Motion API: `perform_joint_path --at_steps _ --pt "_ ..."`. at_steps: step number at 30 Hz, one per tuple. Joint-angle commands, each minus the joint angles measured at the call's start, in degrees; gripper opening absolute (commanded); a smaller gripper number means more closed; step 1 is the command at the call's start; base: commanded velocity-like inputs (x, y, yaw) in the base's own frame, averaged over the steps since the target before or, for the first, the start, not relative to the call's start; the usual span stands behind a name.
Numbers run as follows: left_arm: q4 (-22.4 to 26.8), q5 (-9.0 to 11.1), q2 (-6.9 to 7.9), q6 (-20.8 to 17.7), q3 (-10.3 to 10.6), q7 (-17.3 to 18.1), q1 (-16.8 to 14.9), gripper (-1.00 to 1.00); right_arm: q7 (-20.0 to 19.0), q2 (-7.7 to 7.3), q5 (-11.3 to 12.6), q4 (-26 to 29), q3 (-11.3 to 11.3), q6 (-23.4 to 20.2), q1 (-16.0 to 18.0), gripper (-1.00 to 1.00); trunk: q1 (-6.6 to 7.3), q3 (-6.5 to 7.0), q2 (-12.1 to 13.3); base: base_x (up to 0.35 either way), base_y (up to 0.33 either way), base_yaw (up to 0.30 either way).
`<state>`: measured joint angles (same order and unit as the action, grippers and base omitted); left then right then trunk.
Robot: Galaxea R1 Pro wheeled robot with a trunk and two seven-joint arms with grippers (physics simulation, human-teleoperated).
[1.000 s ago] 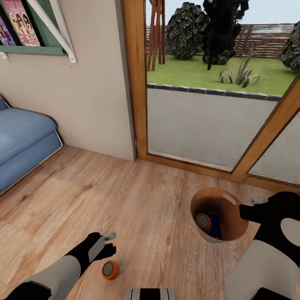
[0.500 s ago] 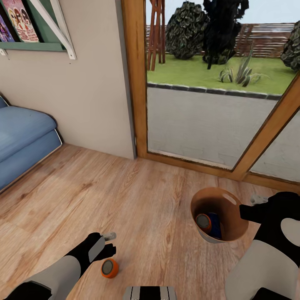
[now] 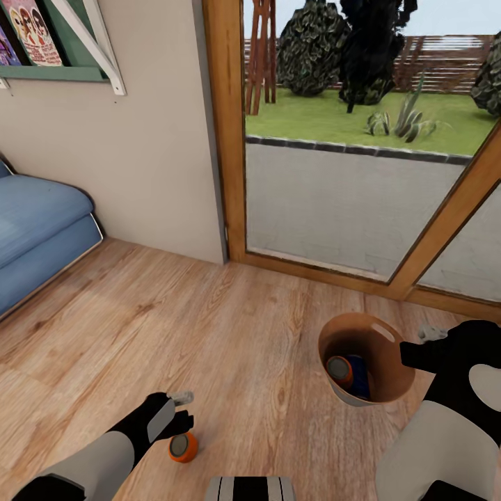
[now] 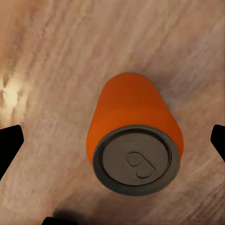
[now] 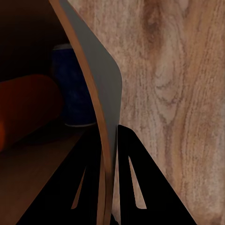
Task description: Put the three can of soda from the living room inside the tash can in the kitchen.
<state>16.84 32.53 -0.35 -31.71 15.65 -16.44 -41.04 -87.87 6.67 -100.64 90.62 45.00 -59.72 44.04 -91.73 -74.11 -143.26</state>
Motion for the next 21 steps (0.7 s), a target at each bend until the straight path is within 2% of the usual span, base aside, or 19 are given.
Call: perform_joint_path --at_steps 1,10,21 --pt "0.0 0.0 0.0 0.1 0.0 0.0 0.1 1.0 -0.3 0.01 0.3 0.0 0.0 -0.3 0.0 -1.0 0.01 0.0 0.0 0.0 0.0 0.0" --pt "0.1 0.0 -0.12 0.2 0.1 0.0 0.6 1.0 -0.3 0.0 0.3 0.0 0.0 -0.3 0.0 -1.0 0.01 0.0 0.0 0.0 0.0 0.0" --pt "0.0 0.0 -1.11 1.3 0.4 0.0 0.7 1.0 -0.3 0.0 0.3 0.0 0.0 -0.3 0.0 -1.0 0.01 0.0 0.0 0.0 0.0 0.0"
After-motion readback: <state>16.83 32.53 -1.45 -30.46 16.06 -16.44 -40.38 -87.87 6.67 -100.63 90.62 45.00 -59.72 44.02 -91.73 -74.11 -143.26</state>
